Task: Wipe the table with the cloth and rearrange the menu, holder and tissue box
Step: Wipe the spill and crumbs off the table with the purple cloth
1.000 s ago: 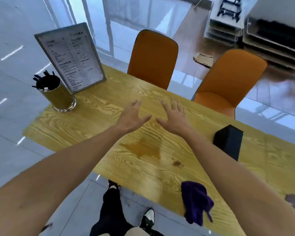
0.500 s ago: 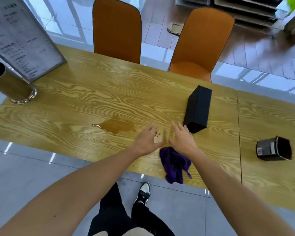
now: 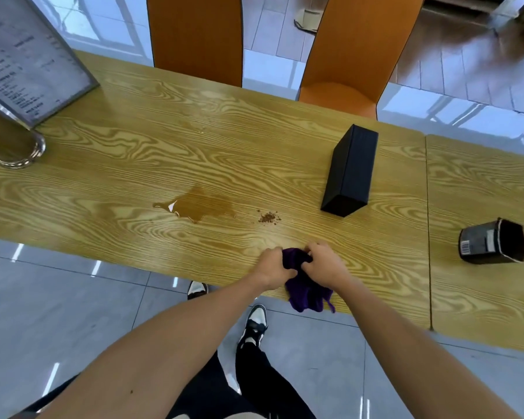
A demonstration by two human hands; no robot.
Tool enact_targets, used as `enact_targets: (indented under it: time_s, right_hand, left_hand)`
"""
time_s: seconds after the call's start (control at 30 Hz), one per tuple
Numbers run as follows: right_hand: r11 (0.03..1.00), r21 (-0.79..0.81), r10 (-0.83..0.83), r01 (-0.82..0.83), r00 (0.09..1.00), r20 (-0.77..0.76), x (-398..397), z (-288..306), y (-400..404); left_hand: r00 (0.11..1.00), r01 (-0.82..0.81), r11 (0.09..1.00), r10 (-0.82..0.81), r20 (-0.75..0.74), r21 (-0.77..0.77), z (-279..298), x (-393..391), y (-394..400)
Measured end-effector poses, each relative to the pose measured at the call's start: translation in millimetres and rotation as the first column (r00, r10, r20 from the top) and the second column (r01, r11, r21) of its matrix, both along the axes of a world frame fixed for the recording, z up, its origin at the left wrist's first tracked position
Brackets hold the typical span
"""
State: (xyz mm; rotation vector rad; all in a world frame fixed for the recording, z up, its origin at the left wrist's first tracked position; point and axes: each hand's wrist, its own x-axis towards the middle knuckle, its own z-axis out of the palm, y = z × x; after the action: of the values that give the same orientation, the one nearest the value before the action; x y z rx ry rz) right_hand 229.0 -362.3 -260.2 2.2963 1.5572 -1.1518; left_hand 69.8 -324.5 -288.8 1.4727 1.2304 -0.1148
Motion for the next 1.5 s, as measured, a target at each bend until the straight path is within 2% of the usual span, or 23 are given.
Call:
enact_targets:
  time_s: [0.1, 0.23, 0.3, 0.4, 0.5, 0.6, 0.7, 0.87, 1.0, 1.1, 1.2, 1.27, 1.4, 1.5]
  right_hand:
    - [0.998, 0.051, -0.034, 0.037, 0.998, -0.046, -4, 11, 2]
    - [0.991, 0.09, -0.091, 0.098, 0.992, -0.083, -18, 28, 11]
    - [0.986, 0.12, -0.094, 0.113, 0.984, -0.153, -30, 36, 19]
    - [0.975, 0.036, -0.196, 0.221, 0.919, -0.342, -52, 51, 35]
    - [0.966, -0.036, -0.244, 0.256, 0.857, -0.455, -70, 60, 48]
    - [0.956, -0.091, -0.288, 0.28, 0.821, -0.493, -84, 62, 58]
    - [0.966, -0.132, -0.258, 0.222, 0.815, -0.519, -105, 66, 70]
    - [0.978, -0.162, -0.194, 0.128, 0.839, -0.509, -127, 60, 81]
    - [0.992, -0.118, -0.086, 0.037, 0.894, -0.44, -141, 60, 85]
    - [0.999, -0.021, 0.027, -0.037, 0.926, -0.376, -152, 64, 85]
    - [0.997, 0.045, -0.031, 0.057, 0.897, -0.441, -157, 64, 85]
    - [0.99, 0.046, -0.095, 0.132, 0.876, -0.473, -160, 64, 85]
    - [0.943, 0.002, -0.273, 0.333, 0.775, -0.571, -167, 62, 87]
    - [0.894, -0.012, -0.361, 0.448, 0.706, -0.609, -172, 62, 88]
  left_hand:
    - [0.998, -0.034, 0.999, 0.036, 0.042, -0.043, 9, -9, -1]
    - [0.974, -0.167, 0.979, 0.183, 0.134, -0.12, 27, -31, 4]
    - [0.949, -0.234, 0.957, 0.263, 0.176, -0.17, 40, -43, 10]
    - [0.92, -0.297, 0.939, 0.33, 0.212, -0.173, 58, -65, 20]
    - [0.902, -0.34, 0.931, 0.362, 0.234, -0.129, 70, -98, 35]
    - [0.928, -0.288, 0.954, 0.299, 0.222, -0.078, 77, -130, 49]
    - [0.962, -0.2, 0.98, 0.197, 0.187, -0.005, 83, -161, 63]
    - [0.994, -0.108, 0.982, 0.111, -0.014, 0.156, 81, -205, 86]
    - [0.993, 0.045, 0.961, -0.014, -0.118, 0.272, 80, -224, 97]
    - [0.978, 0.16, 0.919, -0.097, -0.185, 0.36, 78, -232, 100]
    - [0.954, 0.261, 0.884, -0.176, -0.242, 0.387, 76, -237, 102]
    - [0.956, 0.263, 0.875, -0.179, -0.233, 0.407, 76, -239, 104]
    - [0.988, 0.129, 0.889, -0.076, -0.136, 0.44, 73, -239, 108]
    - [0.999, -0.029, 0.927, 0.035, -0.01, 0.374, 73, -238, 112]
